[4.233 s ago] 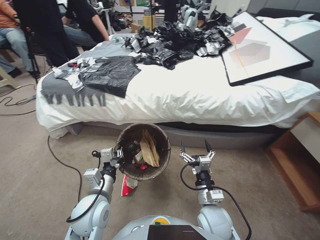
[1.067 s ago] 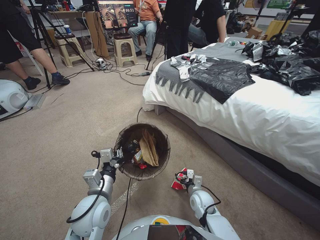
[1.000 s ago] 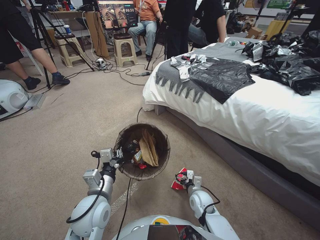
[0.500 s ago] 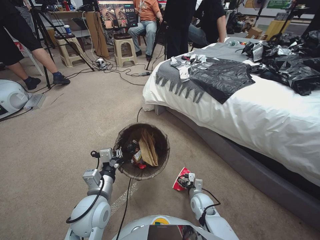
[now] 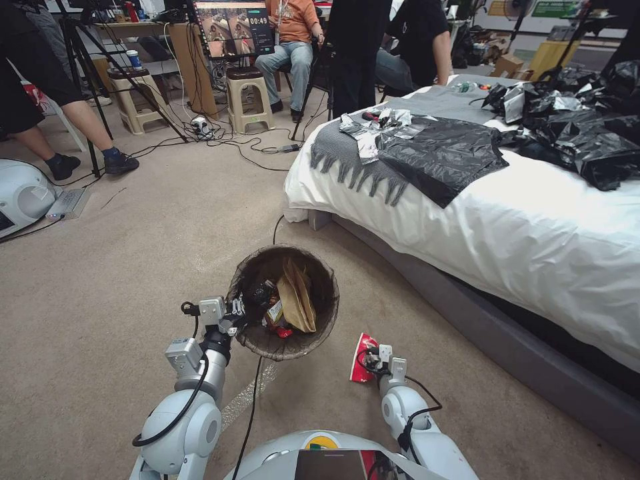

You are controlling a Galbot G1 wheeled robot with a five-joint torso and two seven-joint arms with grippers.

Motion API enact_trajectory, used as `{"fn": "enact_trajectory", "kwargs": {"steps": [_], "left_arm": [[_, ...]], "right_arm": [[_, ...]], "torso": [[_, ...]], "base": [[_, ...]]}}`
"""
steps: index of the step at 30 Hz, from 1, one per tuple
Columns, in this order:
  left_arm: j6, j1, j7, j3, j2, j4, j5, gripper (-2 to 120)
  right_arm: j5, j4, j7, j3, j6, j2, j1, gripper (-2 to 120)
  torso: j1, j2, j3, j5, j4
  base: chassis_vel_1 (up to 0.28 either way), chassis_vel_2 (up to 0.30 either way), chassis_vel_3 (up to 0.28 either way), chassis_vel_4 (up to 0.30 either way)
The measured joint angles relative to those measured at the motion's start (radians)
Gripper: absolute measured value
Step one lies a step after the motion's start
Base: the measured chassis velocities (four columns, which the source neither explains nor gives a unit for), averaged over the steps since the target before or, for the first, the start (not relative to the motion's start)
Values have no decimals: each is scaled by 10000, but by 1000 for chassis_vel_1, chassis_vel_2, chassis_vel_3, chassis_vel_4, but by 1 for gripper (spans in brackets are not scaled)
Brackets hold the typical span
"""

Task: Pick up the trash bin, then pick up the garbage from the floor and place it into the trash bin.

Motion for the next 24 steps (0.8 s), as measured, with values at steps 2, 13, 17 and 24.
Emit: {"fn": "enact_trajectory", "kwargs": {"steps": [2,13,17,24], "left_arm": [[0,-1,0,1,-7,9,0,2],[2,-10,8,12,-22,25,16,2],[2,3,11,11,-21,21,21,2],[2,22,14,32,-7,-23,33,2]], "right_arm": [[-42,-39,0,8,59,5,8,24],[-126,-86,-25,65,227,3,7,0],[-159,-99,-28,86,280,-9,2,0],[-169,157,14,167,340,-64,-95,0]], "torso": [[0,0,0,2,2],[0,0,0,8,4],[0,0,0,7,4],[0,-2,1,9,3]], "base": [[0,0,0,0],[0,0,0,0],[0,0,0,0],[0,0,0,0]]}}
